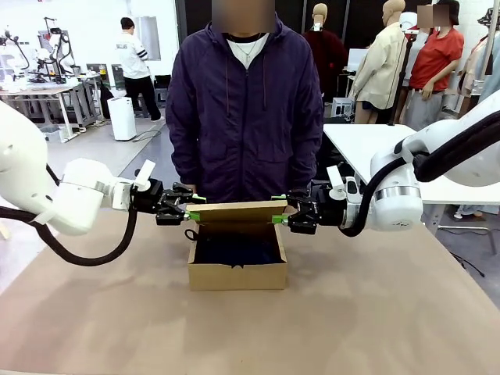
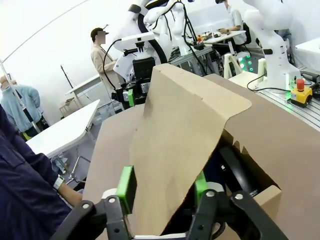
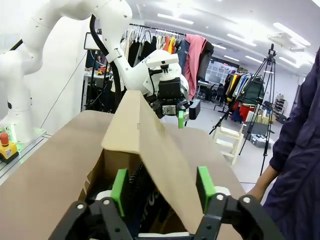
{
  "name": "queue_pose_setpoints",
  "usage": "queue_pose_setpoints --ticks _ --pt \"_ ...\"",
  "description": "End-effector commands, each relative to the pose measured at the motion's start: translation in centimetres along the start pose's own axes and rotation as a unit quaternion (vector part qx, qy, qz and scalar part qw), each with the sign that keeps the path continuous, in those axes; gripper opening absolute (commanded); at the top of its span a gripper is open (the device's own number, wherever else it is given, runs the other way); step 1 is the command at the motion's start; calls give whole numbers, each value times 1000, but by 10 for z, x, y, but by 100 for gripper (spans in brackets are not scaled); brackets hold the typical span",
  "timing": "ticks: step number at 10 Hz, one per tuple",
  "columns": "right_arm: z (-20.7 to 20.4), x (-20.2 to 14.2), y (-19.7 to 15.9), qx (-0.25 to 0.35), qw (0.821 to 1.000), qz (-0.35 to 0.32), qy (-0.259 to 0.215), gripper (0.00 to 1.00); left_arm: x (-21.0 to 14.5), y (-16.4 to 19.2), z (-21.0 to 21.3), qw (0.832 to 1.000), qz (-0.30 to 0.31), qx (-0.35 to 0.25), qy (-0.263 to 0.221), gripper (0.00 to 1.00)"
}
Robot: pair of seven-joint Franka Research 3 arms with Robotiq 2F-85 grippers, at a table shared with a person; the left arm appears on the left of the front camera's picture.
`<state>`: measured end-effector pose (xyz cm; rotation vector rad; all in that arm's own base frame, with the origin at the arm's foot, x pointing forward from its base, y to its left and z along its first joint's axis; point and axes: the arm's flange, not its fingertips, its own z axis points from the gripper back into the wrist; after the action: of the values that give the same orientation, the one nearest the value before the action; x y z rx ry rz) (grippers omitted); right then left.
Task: Pack the items into the box.
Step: Close the Mailer Box.
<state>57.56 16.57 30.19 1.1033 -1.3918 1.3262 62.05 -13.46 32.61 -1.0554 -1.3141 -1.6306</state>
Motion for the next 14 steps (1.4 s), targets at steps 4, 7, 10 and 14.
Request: queue_pose_setpoints --ticks 4,7,10,14 --pt "25 -1 18 13 1000 -2 27 100 37 -42 30 998 -34 -42 -12 100" --pt "99 28 19 -22 999 -11 35 100 62 -92 90 1000 -13 -19 15 100" --pt "111 63 16 -109 990 -79 42 100 80 -85 106 978 130 159 -34 100" --pt "57 64 -14 -132 981 -143 15 100 81 -51 69 969 119 213 -47 100"
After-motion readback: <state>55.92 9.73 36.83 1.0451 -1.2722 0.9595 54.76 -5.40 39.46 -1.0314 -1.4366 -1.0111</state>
